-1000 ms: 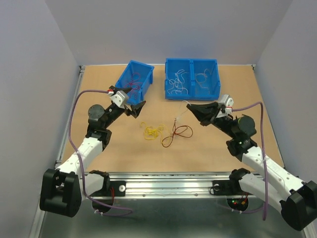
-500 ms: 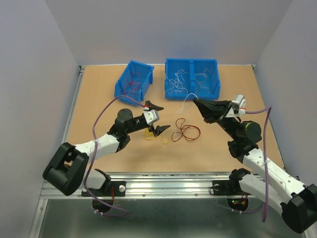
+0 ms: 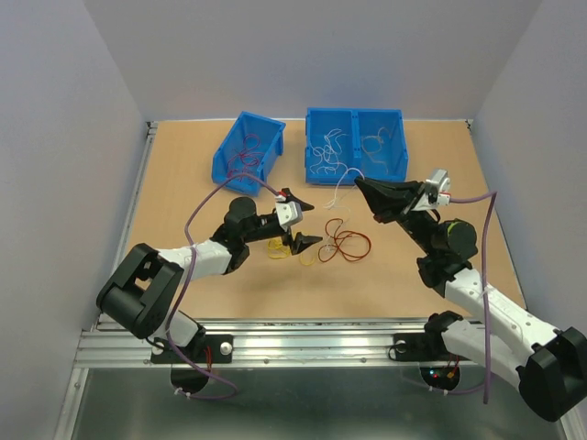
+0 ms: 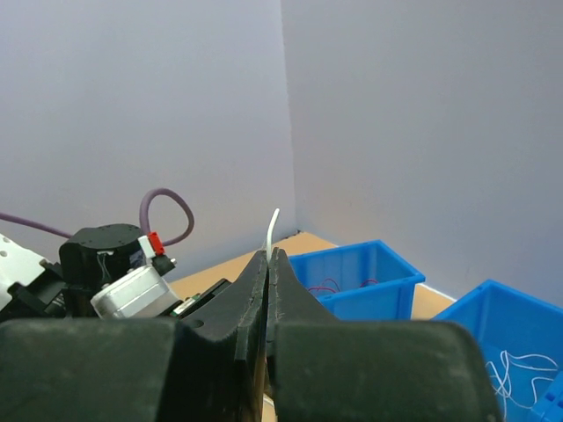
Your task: Untangle the cables
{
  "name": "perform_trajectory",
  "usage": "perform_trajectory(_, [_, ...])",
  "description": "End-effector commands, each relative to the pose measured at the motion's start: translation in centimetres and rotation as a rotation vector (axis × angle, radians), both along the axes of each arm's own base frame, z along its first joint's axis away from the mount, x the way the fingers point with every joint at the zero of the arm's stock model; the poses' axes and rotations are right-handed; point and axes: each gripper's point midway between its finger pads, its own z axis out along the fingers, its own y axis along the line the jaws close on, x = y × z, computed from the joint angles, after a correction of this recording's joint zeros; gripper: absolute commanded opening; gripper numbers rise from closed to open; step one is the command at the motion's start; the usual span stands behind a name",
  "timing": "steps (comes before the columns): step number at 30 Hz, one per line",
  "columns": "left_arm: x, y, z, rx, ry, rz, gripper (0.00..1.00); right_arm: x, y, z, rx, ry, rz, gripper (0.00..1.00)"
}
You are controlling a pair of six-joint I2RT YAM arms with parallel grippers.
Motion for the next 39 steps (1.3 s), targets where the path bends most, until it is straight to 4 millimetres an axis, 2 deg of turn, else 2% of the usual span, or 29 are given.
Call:
perform_trajectory(1, [-1.9, -0.8, 3.3, -0.066, -0.105, -0.118, 0.96, 0.1, -0.6, 1.5, 0.045, -0.048, -0.032, 0.00])
perform_trajectory(6, [-3.1, -1.5, 2.8, -0.056, -0.100, -0.168, 0.96, 0.4, -0.5, 1.5, 0.042, -0.045, -0.034, 0.00])
perform_trajectory(12, [-3.0, -2.0, 1.5, -0.027, -0.079, -0.196, 0.95, 0.5, -0.6, 1.3, 0.040, -0.043, -0.046, 0.01])
perform_trajectory(14, [-2.9, -2.3, 1.2, -0.016, -0.073, -0.198, 0.92, 0.5, -0.7, 1.3, 0.042, -0.044, -0.050, 0.01])
perform_trajectory(18, [-2.6, -2.9, -0.1, 0.029, -0.049, -0.197, 0.76, 0.4, -0.7, 1.3, 0.041, -0.045, -0.051, 0.01])
perform_trajectory(23, [-2.4, -3.5, -0.9, 0.049, -0.038, -0.195, 0.68, 0.4, -0.8, 1.2, 0.042, -0.045, -0.055, 0.00])
perform_trajectory(26, [-2.6, -4.1, -0.7, 0.058, -0.039, -0.216, 0.44, 0.4, -0.6, 1.1, 0.034, -0.045, -0.047, 0.01])
perform_trajectory(27, [-2.8, -4.1, -1.1, 0.077, -0.021, -0.224, 0.24, 0.6, -0.5, 0.7, 0.028, -0.038, -0.048, 0.01])
perform_trajectory(29, [-2.5, -4.1, -0.4, 0.082, -0.044, -0.214, 0.00, 0.8, -0.3, 0.1, -0.001, -0.037, -0.048, 0.00])
perform_trajectory(31, [-2.0, -3.8, -0.1, 0.093, -0.055, -0.175, 0.00, 1.5, -0.1, -0.4, -0.056, -0.036, -0.074, 0.01])
perform_trajectory(32, [-1.9, -3.6, 0.1, 0.096, -0.063, -0.160, 0.00, 2.4, 0.4, -2.1, -0.127, 0.029, -0.079, 0.01])
perform_trajectory(33, [-1.5, -3.2, 1.1, 0.091, -0.085, -0.115, 0.00, 3.3, 0.8, -3.4, -0.191, 0.054, -0.094, 0.01])
perform_trajectory(34, [-1.1, -3.0, 1.6, 0.091, -0.093, -0.089, 0.00, 3.7, 1.0, -3.0, -0.215, 0.063, -0.097, 0.01])
perform_trajectory(35, [-0.8, -2.7, 2.1, 0.090, -0.101, -0.064, 0.00, 4.4, 1.2, -4.8, -0.262, 0.123, -0.100, 0.00])
perform_trajectory(37, [-0.2, -1.9, 3.5, 0.099, -0.110, 0.001, 0.00, 4.8, 1.6, -5.8, -0.296, 0.133, -0.092, 0.01])
perform_trajectory(38, [0.0, -1.7, 5.2, 0.085, -0.129, 0.021, 0.00, 4.4, 2.1, -6.1, -0.332, 0.102, -0.058, 0.01])
perform_trajectory(39, [0.3, -1.2, 5.0, 0.110, -0.109, 0.055, 0.00, 4.1, 2.5, -6.1, -0.345, 0.089, -0.031, 0.01])
